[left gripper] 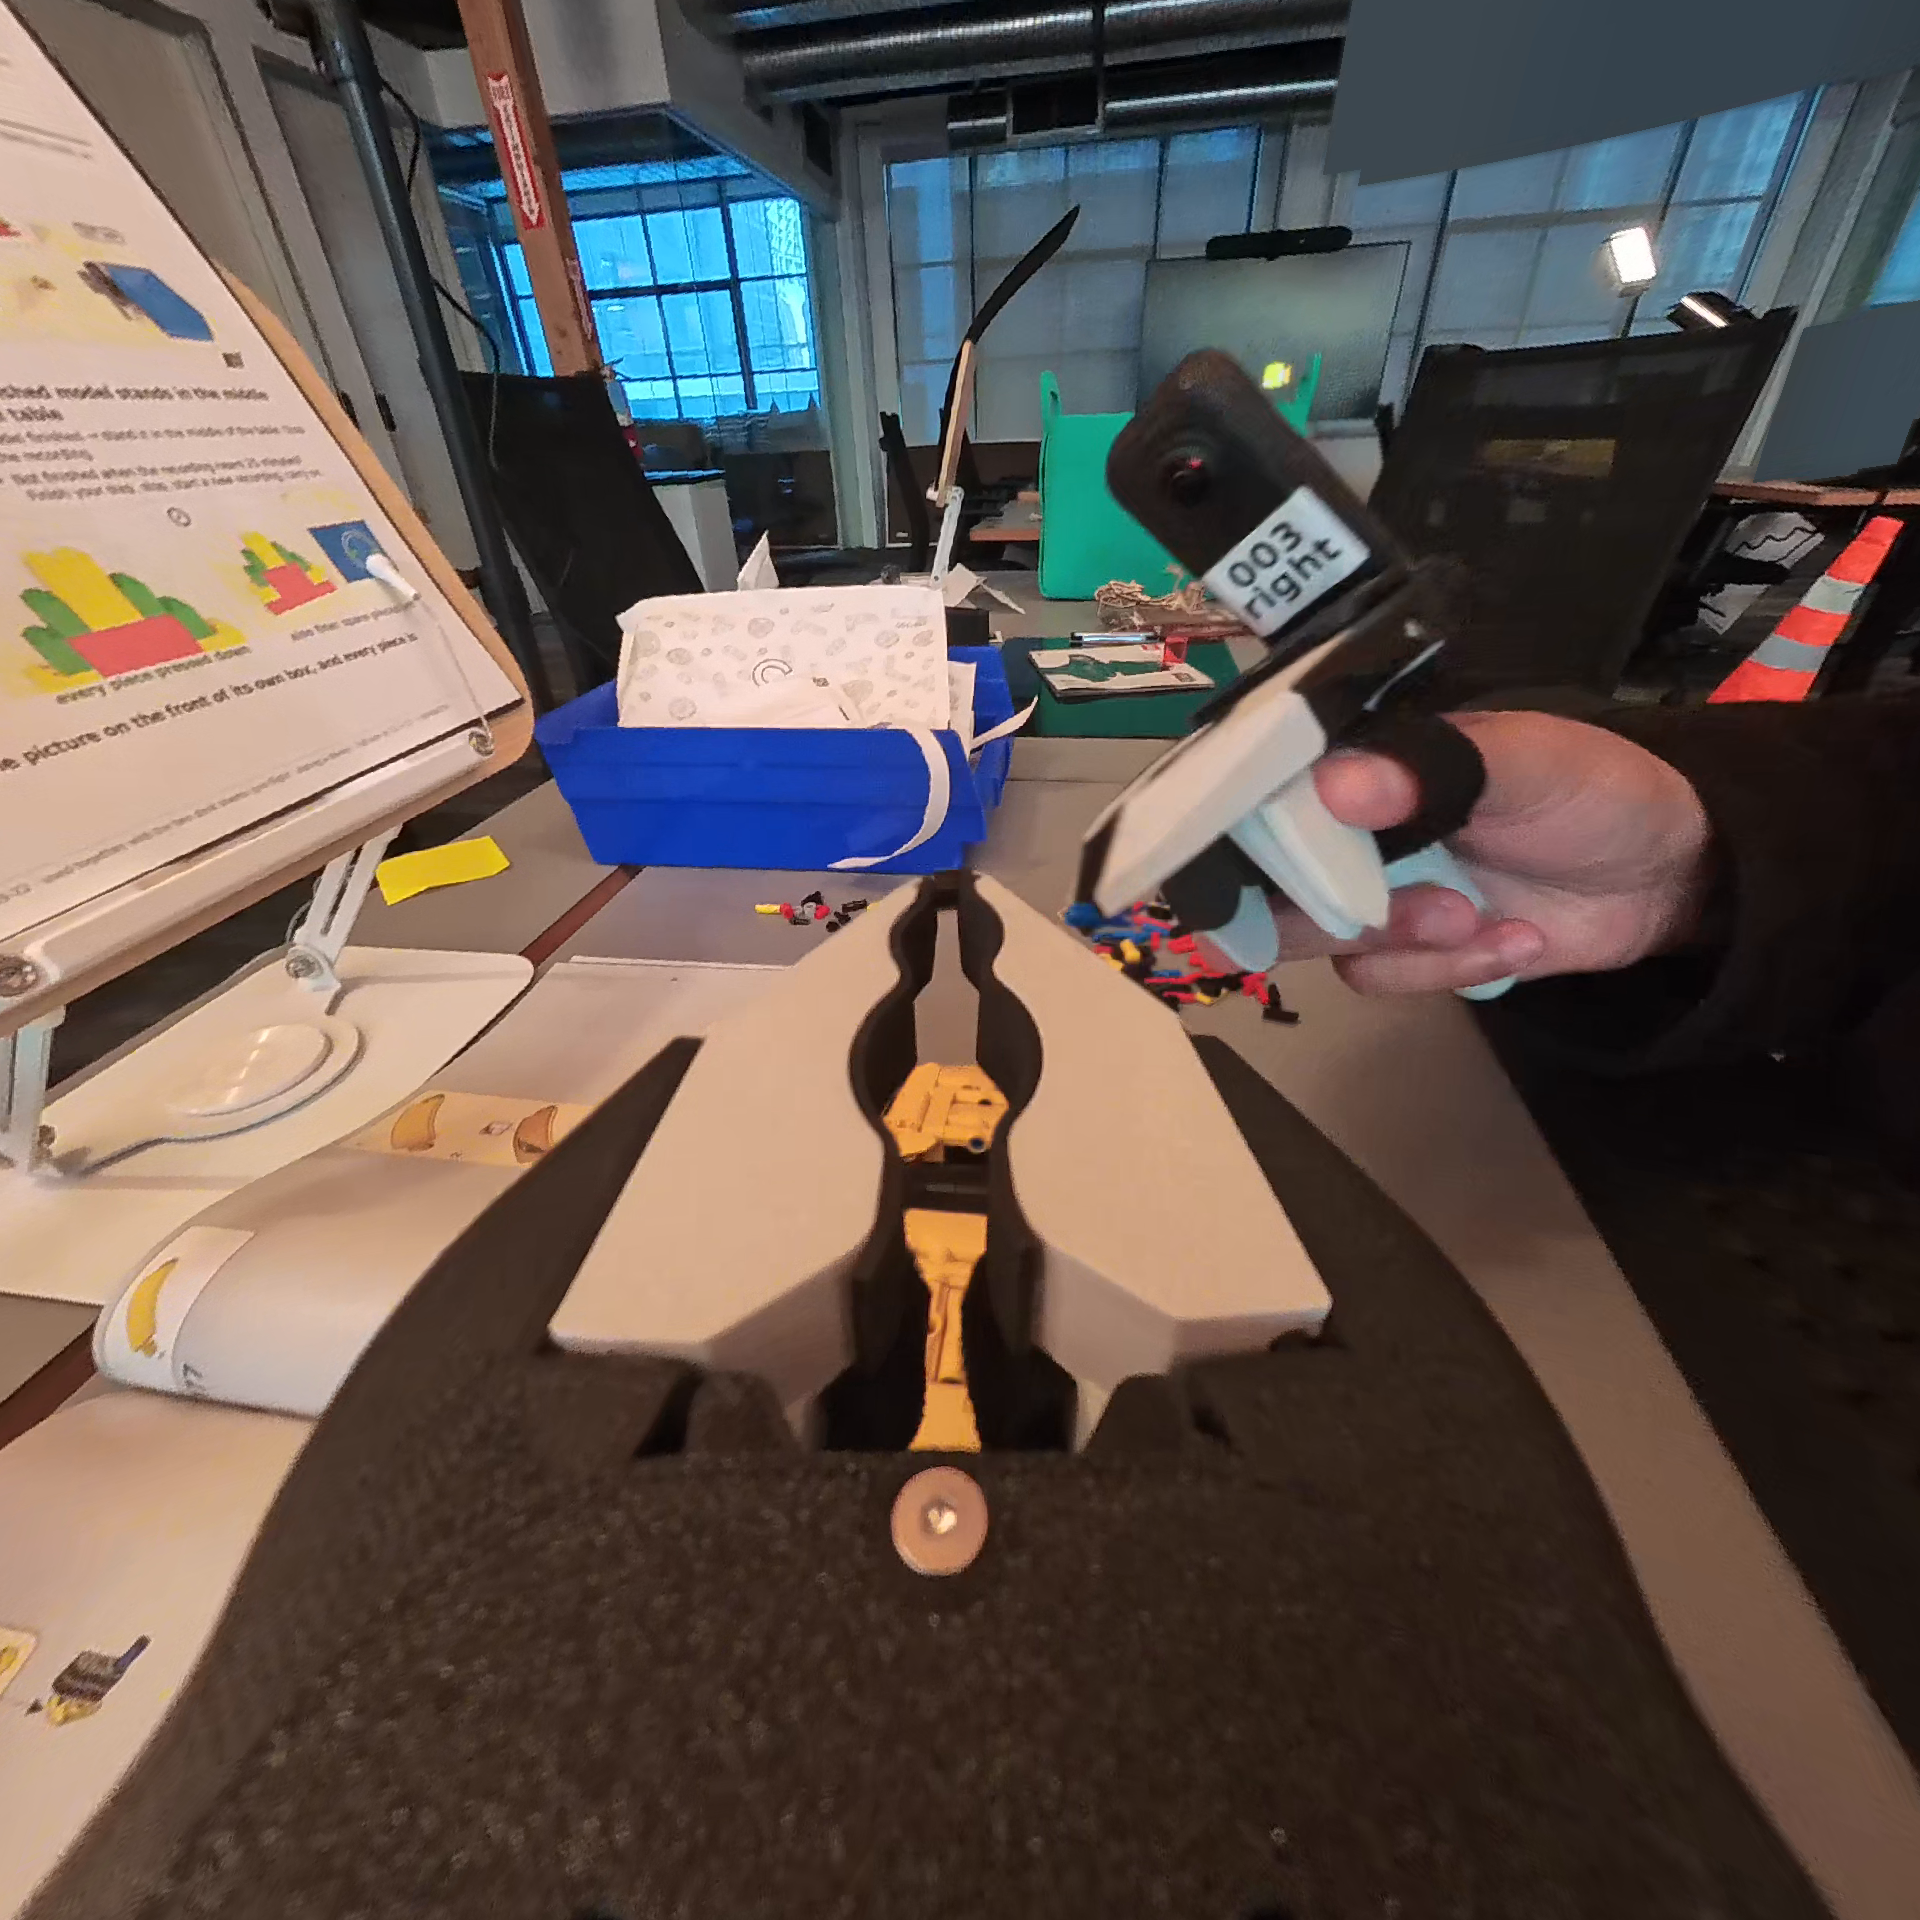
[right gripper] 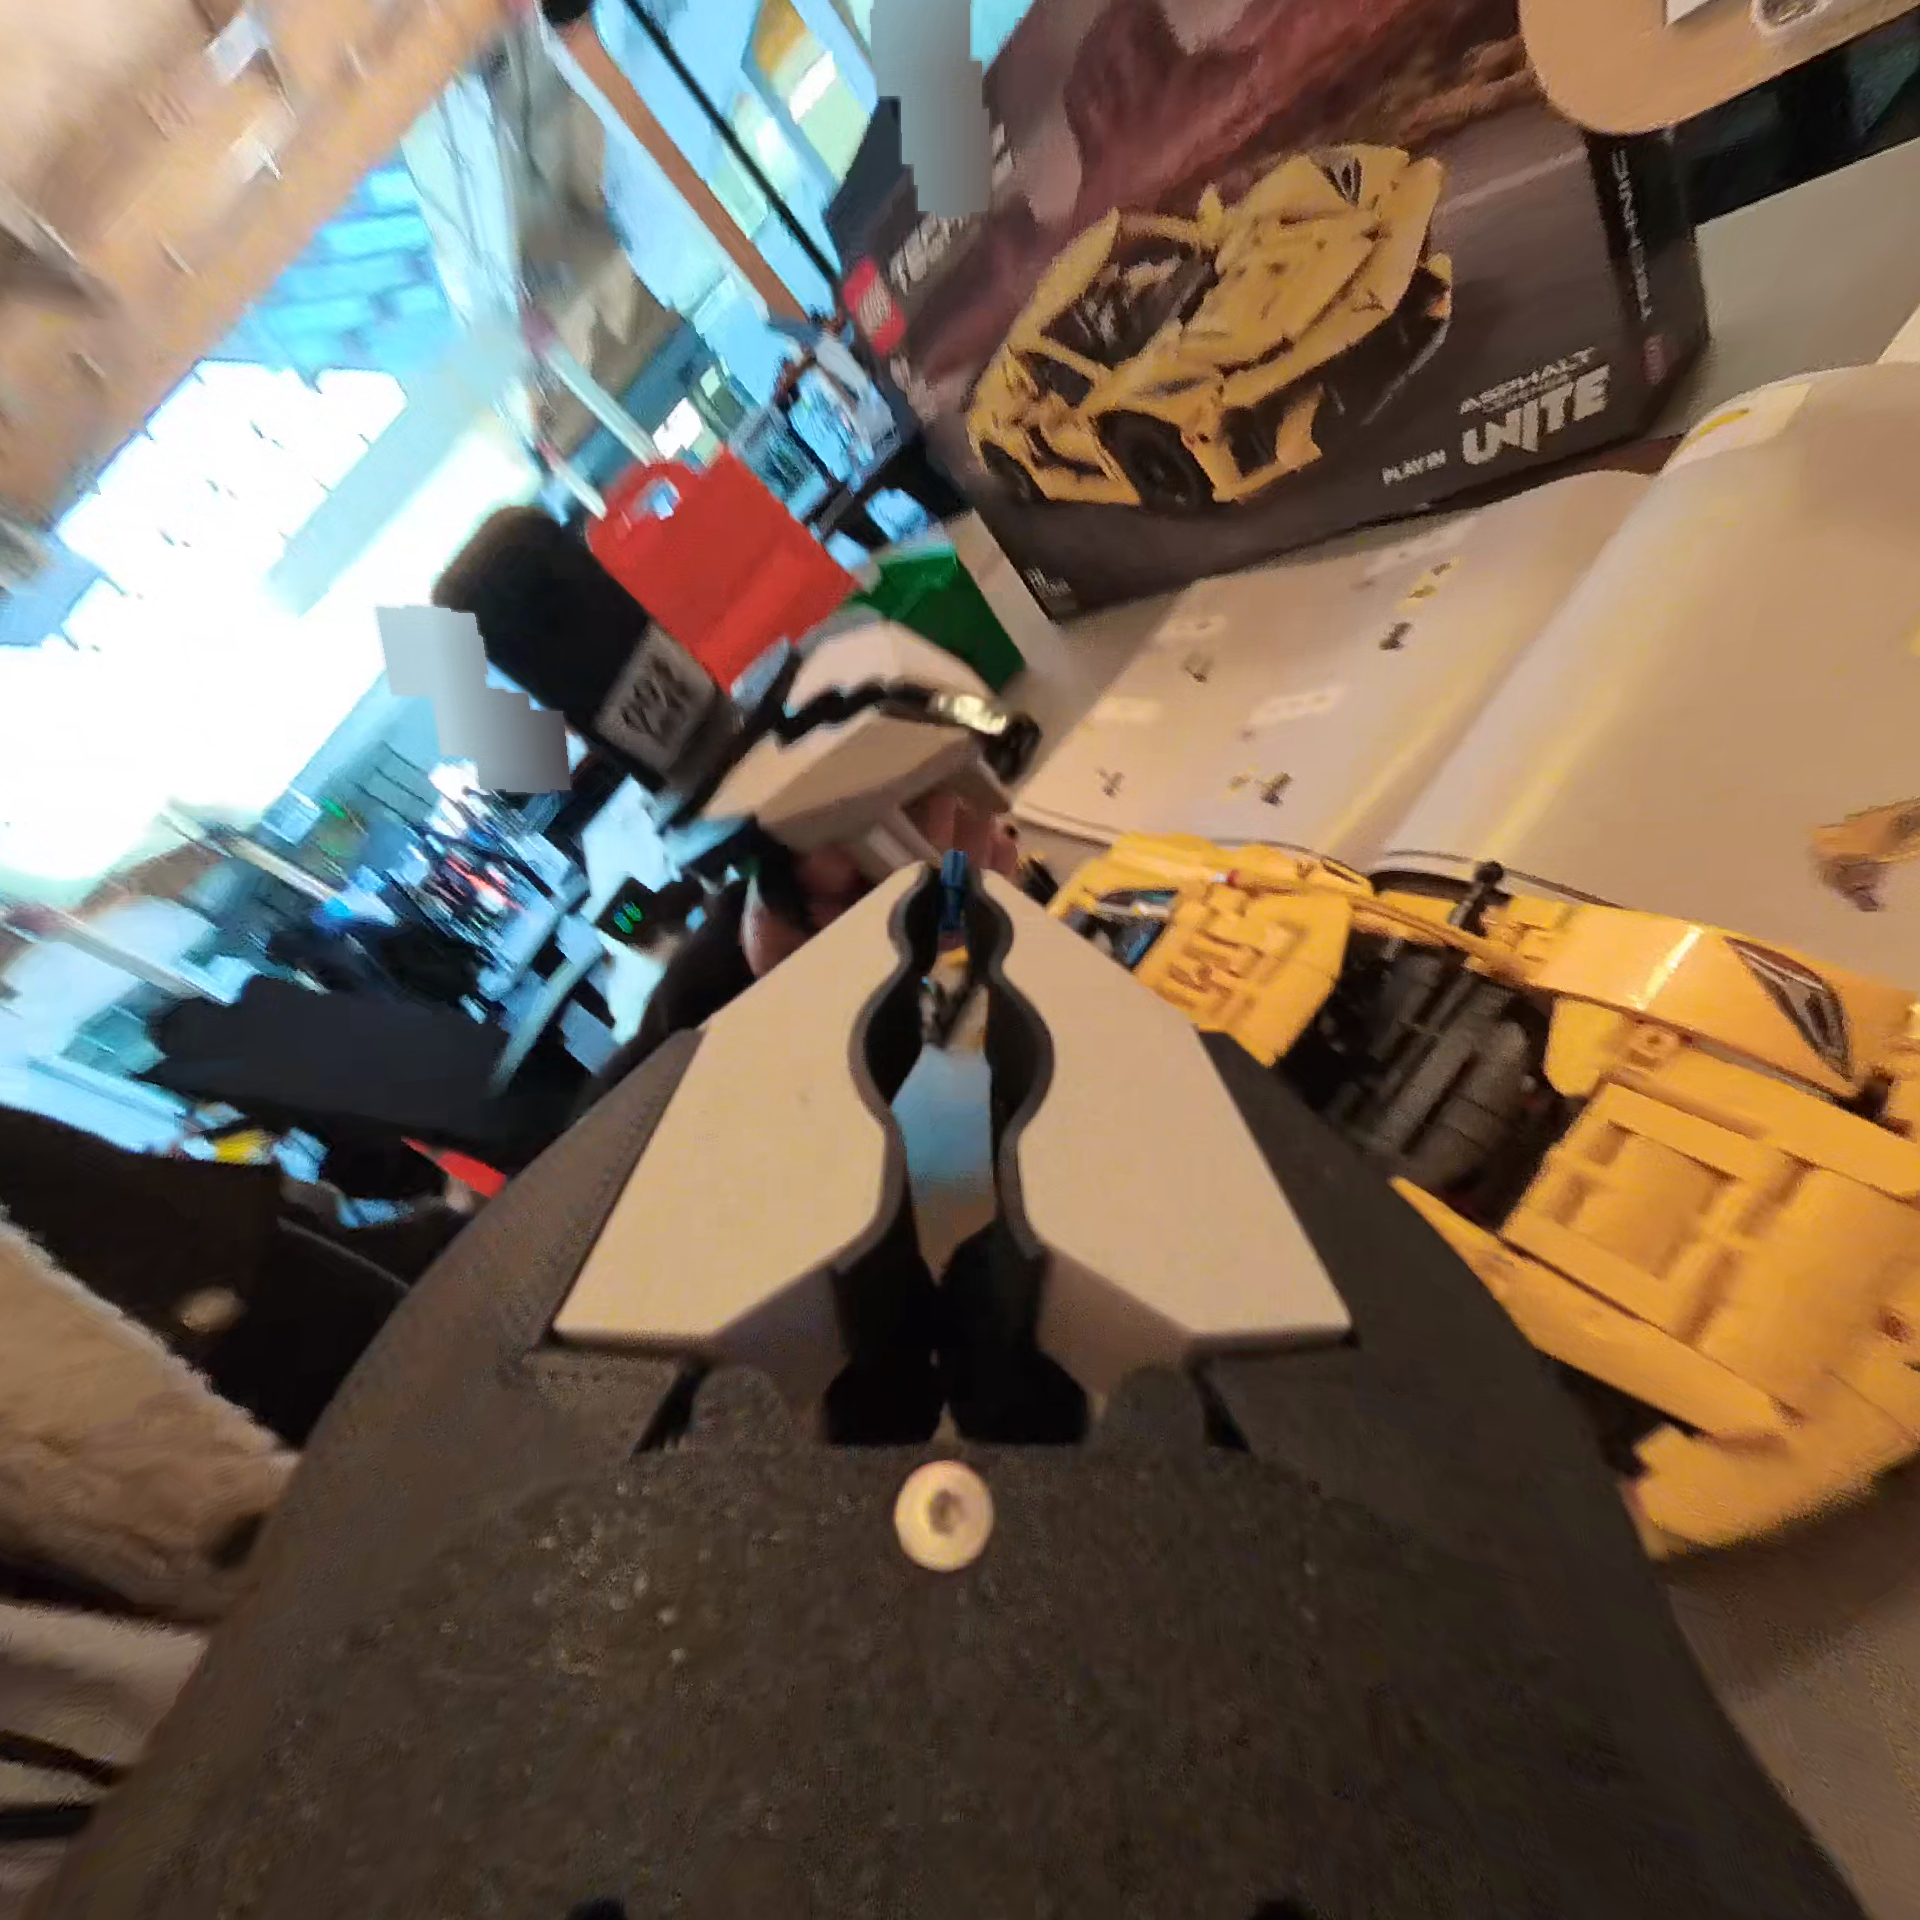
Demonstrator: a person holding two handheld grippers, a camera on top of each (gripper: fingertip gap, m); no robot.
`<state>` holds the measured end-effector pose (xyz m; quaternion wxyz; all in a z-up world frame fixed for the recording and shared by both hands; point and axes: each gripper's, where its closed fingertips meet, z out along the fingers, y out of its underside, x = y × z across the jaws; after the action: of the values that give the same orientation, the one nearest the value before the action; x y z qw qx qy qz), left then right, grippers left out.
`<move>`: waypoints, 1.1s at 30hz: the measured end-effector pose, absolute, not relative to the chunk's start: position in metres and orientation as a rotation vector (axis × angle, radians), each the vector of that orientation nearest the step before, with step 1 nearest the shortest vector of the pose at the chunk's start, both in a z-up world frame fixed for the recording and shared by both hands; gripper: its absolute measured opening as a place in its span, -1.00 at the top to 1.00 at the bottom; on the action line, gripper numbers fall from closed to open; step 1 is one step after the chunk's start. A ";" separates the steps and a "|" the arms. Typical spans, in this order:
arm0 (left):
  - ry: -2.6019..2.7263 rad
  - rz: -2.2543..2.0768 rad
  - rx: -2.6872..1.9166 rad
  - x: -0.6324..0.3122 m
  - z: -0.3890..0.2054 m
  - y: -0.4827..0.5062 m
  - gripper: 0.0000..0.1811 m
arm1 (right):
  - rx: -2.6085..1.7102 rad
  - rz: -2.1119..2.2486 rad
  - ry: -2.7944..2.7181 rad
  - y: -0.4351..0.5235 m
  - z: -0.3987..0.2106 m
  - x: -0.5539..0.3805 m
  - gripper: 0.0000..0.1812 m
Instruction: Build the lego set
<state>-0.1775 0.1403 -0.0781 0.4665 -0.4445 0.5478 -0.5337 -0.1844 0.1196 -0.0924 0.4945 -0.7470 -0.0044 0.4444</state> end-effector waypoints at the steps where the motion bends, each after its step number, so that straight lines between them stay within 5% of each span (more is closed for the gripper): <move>1: 1.342 -1.315 -1.084 -0.177 -0.077 0.139 0.96 | -1.784 1.122 0.031 0.123 -0.089 -0.183 0.97; 33: 1.409 -1.088 -1.078 -0.162 -0.092 0.136 0.96 | -1.759 1.180 0.345 0.139 -0.101 -0.167 0.97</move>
<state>-0.1620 0.1364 -0.0924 0.5056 -0.4468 0.5841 -0.4511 -0.1666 0.1388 -0.1013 0.4774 -0.7203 0.1413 0.4829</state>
